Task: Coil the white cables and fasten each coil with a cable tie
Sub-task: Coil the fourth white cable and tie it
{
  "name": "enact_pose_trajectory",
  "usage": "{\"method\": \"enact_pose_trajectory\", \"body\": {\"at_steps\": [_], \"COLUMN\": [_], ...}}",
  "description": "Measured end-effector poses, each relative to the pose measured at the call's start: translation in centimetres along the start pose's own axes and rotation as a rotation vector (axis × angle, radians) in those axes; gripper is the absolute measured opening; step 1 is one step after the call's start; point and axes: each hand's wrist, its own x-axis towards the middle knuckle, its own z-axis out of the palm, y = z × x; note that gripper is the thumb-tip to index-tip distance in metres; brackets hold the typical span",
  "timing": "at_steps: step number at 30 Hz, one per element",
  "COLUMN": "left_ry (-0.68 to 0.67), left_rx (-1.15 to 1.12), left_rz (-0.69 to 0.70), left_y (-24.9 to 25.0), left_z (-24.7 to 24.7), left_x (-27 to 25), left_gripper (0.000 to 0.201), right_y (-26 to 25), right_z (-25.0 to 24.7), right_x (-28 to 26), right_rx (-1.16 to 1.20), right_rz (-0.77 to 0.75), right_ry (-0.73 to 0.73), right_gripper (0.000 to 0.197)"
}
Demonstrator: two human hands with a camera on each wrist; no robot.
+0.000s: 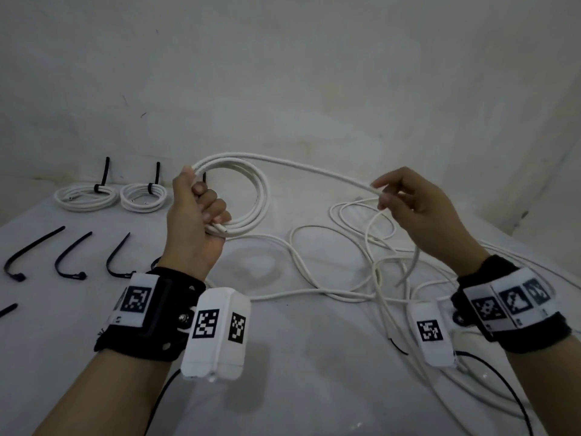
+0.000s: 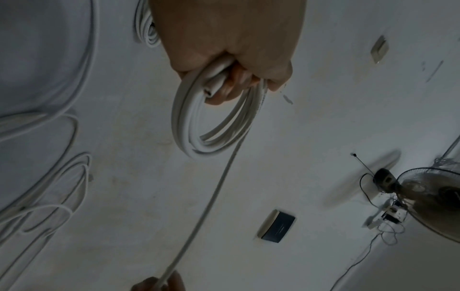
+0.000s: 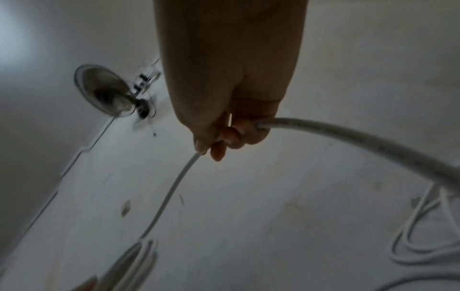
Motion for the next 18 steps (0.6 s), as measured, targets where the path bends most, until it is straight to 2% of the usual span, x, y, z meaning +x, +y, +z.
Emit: {"method": "enact_pose_trajectory", "body": {"at_steps": [2, 5, 8, 11, 14, 16, 18], "left_ry": [0.015, 0.035, 0.047, 0.046, -0.001, -0.074, -0.174], "left_rx": [-0.022, -0.002, 0.055, 0.147, 0.245, 0.326, 0.446], "left_rz": [0.012, 0.02, 0.038, 0.075, 0.097, 0.089, 0.096], "left_y": [0.3, 0.1, -0.5, -1.3, -2.3, -3.0, -3.6], "left_z": [-0.2, -0.2, 0.0, 0.4, 1.2, 1.8, 2.1], "left_x": [0.1, 0.2, 0.0, -0.5, -1.3, -2.0, -2.6], "left_gripper": [0.04, 0.04, 0.039, 0.038, 0.036, 0.036, 0.038], "right_y": [0.0, -0.4, -1.7, -4.1, -6.9, -8.4, -9.5], "right_z": [0.3, 1.0, 2.4, 4.1, 5.6, 6.5, 7.1], "right_x": [-0.9, -1.8, -2.5, -3.0, -2.8, -2.5, -2.0], "right_rx": [-0.183, -0.297, -0.477, -0.606, -0.539, -0.474, -0.394], "right_rz": [-0.087, -0.201, -0.344, -0.53, -0.643, -0.644, -0.573], "right_ry": [-0.141, -0.345, -0.477, -0.501, -0.525, -0.495, -0.424], "right_gripper": [0.03, 0.026, 0.031, 0.035, 0.029, 0.019, 0.006]}}
